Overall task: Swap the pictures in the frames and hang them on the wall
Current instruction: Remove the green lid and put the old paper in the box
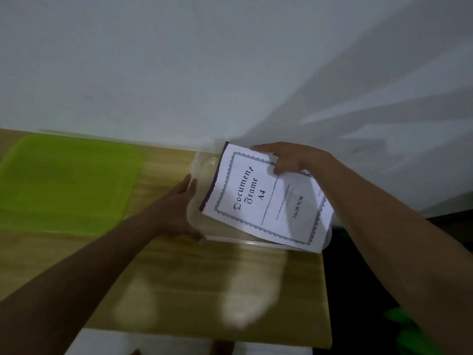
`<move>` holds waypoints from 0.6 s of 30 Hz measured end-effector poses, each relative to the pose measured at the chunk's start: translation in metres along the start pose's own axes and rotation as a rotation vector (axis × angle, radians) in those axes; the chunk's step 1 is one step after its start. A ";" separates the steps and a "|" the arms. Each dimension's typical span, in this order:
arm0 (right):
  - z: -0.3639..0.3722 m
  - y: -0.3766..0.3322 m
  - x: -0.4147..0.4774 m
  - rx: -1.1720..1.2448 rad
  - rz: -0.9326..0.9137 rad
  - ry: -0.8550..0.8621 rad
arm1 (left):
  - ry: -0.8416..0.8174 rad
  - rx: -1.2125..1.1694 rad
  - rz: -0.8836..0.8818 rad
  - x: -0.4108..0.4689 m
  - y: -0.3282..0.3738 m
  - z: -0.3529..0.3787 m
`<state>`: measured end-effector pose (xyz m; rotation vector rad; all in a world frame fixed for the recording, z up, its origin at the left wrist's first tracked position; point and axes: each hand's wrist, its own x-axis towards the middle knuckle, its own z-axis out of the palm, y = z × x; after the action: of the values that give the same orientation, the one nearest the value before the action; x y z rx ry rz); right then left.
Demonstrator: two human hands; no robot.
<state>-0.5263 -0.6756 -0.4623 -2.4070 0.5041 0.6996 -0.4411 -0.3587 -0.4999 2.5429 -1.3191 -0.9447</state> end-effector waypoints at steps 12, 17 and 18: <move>0.050 0.016 0.047 -0.141 -0.118 0.100 | 0.033 -0.012 0.046 0.009 -0.007 0.004; 0.066 0.021 0.050 -0.158 -0.155 0.229 | 0.025 -0.022 -0.016 0.008 -0.004 0.005; 0.067 0.021 0.050 -0.171 -0.168 0.255 | 0.021 -0.026 -0.015 0.008 -0.002 0.004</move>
<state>-0.5216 -0.6597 -0.5471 -2.6795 0.3486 0.3778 -0.4386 -0.3629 -0.5073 2.5400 -1.2752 -0.9295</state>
